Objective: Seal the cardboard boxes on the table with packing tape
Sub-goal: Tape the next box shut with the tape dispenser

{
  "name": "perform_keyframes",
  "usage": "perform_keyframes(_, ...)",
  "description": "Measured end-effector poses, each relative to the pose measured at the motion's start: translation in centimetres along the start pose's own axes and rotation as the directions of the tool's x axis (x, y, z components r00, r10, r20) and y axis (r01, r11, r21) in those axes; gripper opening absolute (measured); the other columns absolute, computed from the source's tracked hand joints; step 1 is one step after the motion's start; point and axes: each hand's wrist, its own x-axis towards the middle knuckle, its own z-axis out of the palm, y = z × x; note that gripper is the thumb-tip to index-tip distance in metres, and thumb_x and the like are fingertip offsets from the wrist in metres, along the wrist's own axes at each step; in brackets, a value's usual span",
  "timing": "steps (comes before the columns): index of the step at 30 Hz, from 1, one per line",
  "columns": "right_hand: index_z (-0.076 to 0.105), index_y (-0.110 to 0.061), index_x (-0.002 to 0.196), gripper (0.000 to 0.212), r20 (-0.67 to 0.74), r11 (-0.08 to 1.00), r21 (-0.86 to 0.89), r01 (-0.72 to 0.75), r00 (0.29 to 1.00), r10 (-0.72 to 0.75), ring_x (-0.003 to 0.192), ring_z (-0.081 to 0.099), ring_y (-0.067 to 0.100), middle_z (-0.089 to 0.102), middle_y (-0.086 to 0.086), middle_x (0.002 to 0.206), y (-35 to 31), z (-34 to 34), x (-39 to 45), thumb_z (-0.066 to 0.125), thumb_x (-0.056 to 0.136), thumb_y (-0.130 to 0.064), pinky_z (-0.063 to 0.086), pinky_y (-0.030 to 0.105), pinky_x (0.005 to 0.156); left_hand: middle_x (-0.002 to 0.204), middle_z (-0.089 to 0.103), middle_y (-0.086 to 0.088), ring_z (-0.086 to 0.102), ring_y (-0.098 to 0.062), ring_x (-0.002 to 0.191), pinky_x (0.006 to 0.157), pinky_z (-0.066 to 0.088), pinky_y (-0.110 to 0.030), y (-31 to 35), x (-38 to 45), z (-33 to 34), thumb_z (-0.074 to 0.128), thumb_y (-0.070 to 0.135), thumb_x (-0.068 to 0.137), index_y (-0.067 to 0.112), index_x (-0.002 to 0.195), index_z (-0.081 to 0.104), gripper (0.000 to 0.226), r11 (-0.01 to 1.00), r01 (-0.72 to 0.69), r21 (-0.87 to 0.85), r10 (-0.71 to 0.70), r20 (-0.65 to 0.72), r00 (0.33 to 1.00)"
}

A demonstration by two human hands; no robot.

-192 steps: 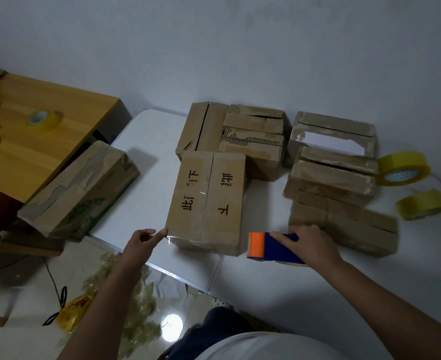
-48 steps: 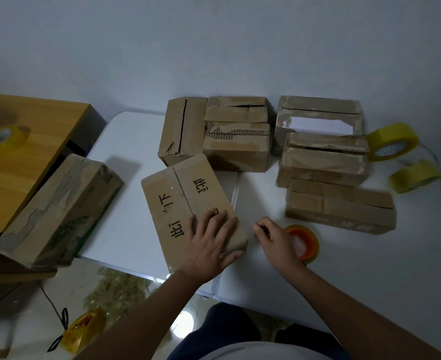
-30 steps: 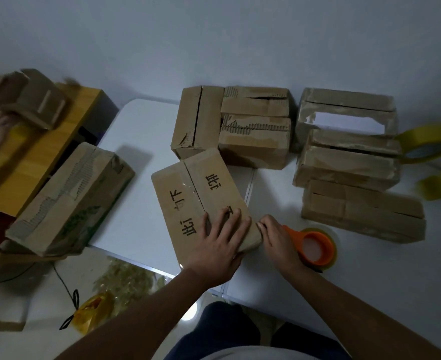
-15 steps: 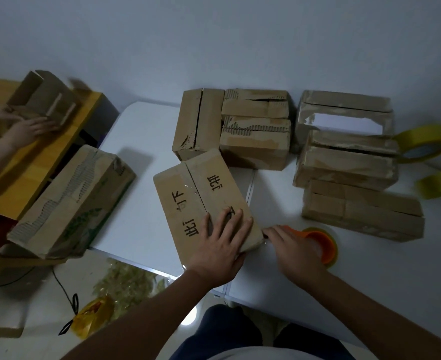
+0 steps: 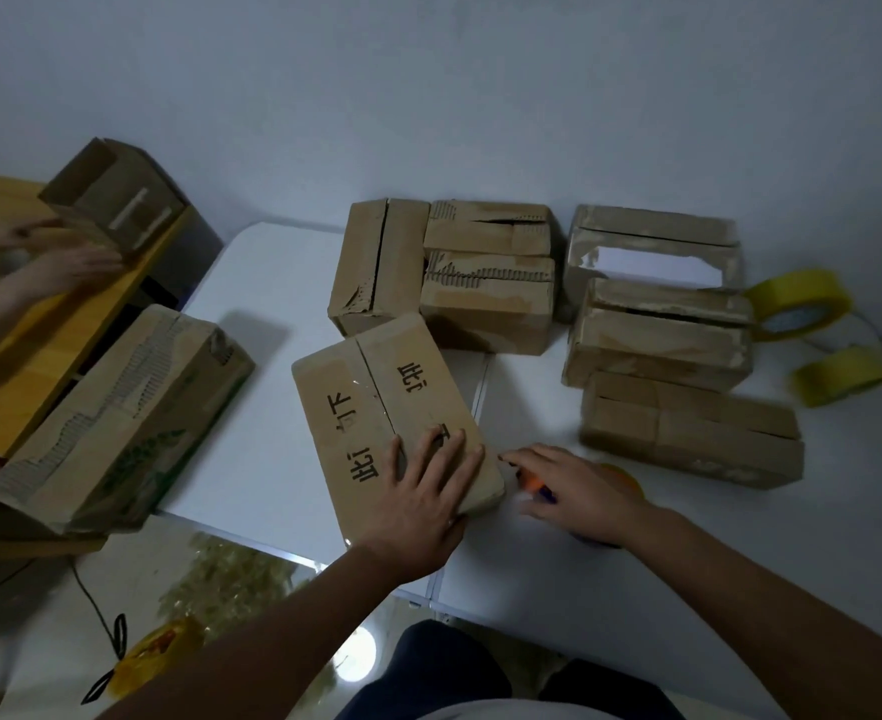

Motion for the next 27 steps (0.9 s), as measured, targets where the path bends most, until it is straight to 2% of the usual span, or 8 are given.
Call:
perform_keyframes(5, 0.049, -0.026, 0.101, 0.039, 0.101, 0.972, -0.196, 0.126, 0.989, -0.108, 0.088, 0.045, 0.006, 0.047, -0.013, 0.097, -2.1, -2.4, 0.8, 0.063, 0.084, -0.058, 0.03, 0.021, 0.063, 0.159, 0.029, -0.011, 0.022, -0.037, 0.148, 0.112, 0.019, -0.066, -0.5, -0.4, 0.2, 0.051, 0.057, 0.088, 0.021, 0.157, 0.02, 0.084, 0.987, -0.145, 0.069, 0.144, 0.02, 0.989)
perform_keyframes(12, 0.046, -0.019, 0.119, 0.059, 0.124, 0.909, -0.4, 0.119, 0.989, -0.075, 0.101, 0.056, 0.019, 0.056, 0.0, 0.116, -3.4, -2.1, 1.0, 0.058, 0.083, -0.063, 0.035, 0.028, 0.072, 0.158, 0.031, -0.009, 0.023, -0.035, 0.148, 0.113, 0.019, -0.064, -0.5, -0.3, -0.1, 0.046, 0.063, 0.089, 0.022, 0.157, 0.02, 0.084, 0.986, -0.157, 0.055, 0.152, 0.08, 0.985)
perform_keyframes(15, 0.041, -0.021, 0.116, 0.064, 0.057, 0.936, -0.352, 0.025, 0.998, -0.005, 0.092, 0.053, 0.015, 0.049, -0.003, 0.114, -3.6, -1.4, -0.2, 0.055, 0.079, -0.072, 0.037, 0.029, 0.07, 0.159, 0.03, 0.003, 0.024, -0.021, 0.148, 0.117, 0.019, -0.054, -1.1, 0.0, -1.7, 0.033, 0.066, 0.097, 0.031, 0.155, 0.024, 0.068, 0.983, -0.131, -0.132, 0.13, -0.017, 0.991)
perform_keyframes(18, 0.042, -0.024, 0.114, 0.057, -0.112, 0.947, -0.321, -0.022, 0.994, -0.015, 0.084, 0.042, 0.007, 0.044, -0.006, 0.11, -4.8, -1.9, -0.8, 0.043, 0.085, -0.074, 0.031, 0.021, 0.07, 0.153, 0.036, 0.014, 0.033, -0.003, 0.137, 0.111, 0.028, -0.036, -2.9, -0.9, -3.9, 0.033, 0.054, 0.102, 0.036, 0.145, 0.04, 0.047, 0.853, 0.098, -0.513, -0.196, -0.141, 0.97)
perform_keyframes(20, 0.045, -0.023, 0.117, 0.054, -0.203, 0.948, -0.317, 0.041, 0.973, -0.109, 0.092, 0.046, 0.007, 0.048, -0.006, 0.114, -5.9, -1.6, -0.4, 0.039, 0.09, -0.069, 0.037, 0.02, 0.076, 0.141, 0.047, 0.013, 0.044, -0.005, 0.128, 0.1, 0.039, -0.031, -4.0, -2.9, -4.2, 0.039, 0.049, 0.102, 0.034, 0.134, 0.053, 0.038, 0.597, 0.332, -0.73, -0.589, -0.118, 0.8)
perform_keyframes(22, 0.048, -0.02, 0.122, 0.054, -0.198, 0.923, -0.348, 0.165, 0.949, -0.245, 0.105, 0.05, 0.013, 0.05, -0.002, 0.122, -7.2, -0.3, 0.6, 0.041, 0.091, -0.064, 0.045, 0.026, 0.088, 0.131, 0.052, 0.012, 0.05, -0.012, 0.125, 0.096, 0.043, -0.032, -4.7, -5.6, -3.6, 0.044, 0.048, 0.102, 0.037, 0.123, 0.058, 0.028, 0.101, 0.461, -0.882, -0.815, 0.192, 0.547)
perform_keyframes(25, 0.043, -0.02, 0.134, 0.06, -0.087, 0.86, -0.411, 0.302, 0.926, -0.366, 0.126, 0.04, 0.016, 0.042, -0.002, 0.138, -8.8, 2.2, 2.7, 0.039, 0.092, -0.063, 0.039, 0.037, 0.106, 0.136, 0.058, -0.001, 0.052, -0.021, 0.127, 0.11, 0.036, -0.043, -5.0, -9.7, -1.2, 0.042, 0.047, 0.102, 0.02, 0.126, 0.06, 0.04, -0.594, 0.351, -0.724, -0.604, 0.69, 0.399)
perform_keyframes(27, 0.035, -0.02, 0.145, 0.069, -0.034, 0.836, -0.444, 0.321, 0.927, -0.374, 0.142, 0.025, 0.019, 0.03, 0.001, 0.153, -9.4, 3.3, 3.9, 0.033, 0.093, -0.065, 0.024, 0.043, 0.118, 0.131, 0.064, -0.008, 0.055, -0.024, 0.125, 0.113, 0.034, -0.043, -4.1, -11.8, 0.0, 0.042, 0.048, 0.101, 0.011, 0.12, 0.064, 0.047, -0.796, 0.253, -0.55, -0.429, 0.807, 0.405)
